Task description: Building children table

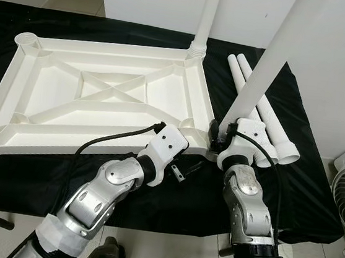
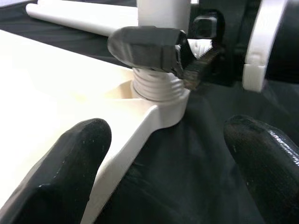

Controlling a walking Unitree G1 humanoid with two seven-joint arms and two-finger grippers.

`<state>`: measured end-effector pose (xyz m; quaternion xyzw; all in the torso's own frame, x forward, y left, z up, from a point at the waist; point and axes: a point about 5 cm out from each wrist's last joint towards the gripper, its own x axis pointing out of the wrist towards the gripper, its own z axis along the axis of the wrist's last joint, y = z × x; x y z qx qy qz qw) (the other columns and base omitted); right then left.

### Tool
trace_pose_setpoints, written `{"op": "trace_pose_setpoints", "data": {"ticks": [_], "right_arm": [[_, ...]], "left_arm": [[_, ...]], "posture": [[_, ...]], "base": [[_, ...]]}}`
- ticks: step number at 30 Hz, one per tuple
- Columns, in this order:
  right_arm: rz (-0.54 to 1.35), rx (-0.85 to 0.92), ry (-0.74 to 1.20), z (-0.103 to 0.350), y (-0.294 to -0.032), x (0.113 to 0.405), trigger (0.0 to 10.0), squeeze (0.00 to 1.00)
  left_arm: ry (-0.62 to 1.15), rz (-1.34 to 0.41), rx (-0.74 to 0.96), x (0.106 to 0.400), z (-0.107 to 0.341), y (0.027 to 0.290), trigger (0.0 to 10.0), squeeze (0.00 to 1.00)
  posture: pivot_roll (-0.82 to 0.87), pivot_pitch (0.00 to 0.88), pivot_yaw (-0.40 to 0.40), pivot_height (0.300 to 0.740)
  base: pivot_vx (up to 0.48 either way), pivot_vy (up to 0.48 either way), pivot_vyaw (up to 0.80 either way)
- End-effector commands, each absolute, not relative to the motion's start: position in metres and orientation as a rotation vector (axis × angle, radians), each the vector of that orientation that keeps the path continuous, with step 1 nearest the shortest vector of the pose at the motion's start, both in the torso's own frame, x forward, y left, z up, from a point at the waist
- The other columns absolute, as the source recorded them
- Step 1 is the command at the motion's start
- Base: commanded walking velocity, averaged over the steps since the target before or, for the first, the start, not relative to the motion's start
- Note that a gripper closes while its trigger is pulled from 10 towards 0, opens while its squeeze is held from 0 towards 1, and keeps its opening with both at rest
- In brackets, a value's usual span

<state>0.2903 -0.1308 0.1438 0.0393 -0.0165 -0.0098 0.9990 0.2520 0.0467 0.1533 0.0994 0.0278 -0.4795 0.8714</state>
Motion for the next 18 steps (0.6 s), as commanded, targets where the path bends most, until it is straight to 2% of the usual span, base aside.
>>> {"op": "trace_pose_setpoints", "data": {"ticks": [1,4,8,9,18], "right_arm": [[-0.023,0.099,0.01,0.134,-0.137,0.29,10.0,1.0],[0.097,0.146,-0.006,0.137,-0.13,0.294,10.0,1.0],[0.219,0.112,-0.026,0.141,-0.123,0.295,10.0,1.0],[0.302,0.082,-0.019,0.141,-0.12,0.297,10.0,0.0],[0.483,-0.068,-0.055,0.144,-0.123,0.306,10.0,0.0]], "left_arm": [[0.055,-1.02,0.226,0.257,0.153,0.047,10.0,0.0],[0.028,-0.993,0.236,0.265,0.158,0.047,10.0,0.0],[0.012,-0.969,0.206,0.269,0.163,0.046,10.0,0.0],[0.007,-0.957,0.187,0.27,0.165,0.044,10.0,0.0],[0.007,-0.927,0.128,0.266,0.166,0.041,10.0,0.0]], "posture": [[-0.03,0.085,-0.021,0.74],[-0.03,0.082,-0.024,0.74],[-0.02,0.078,-0.032,0.74],[-0.02,0.08,-0.026,0.74],[-0.01,0.07,-0.016,0.74]], "base": [[0.0,0.0,0.0],[0.0,0.0,0.0],[0.0,0.0,0.0],[0.0,0.0,0.0],[0.0,0.0,0.0]]}}
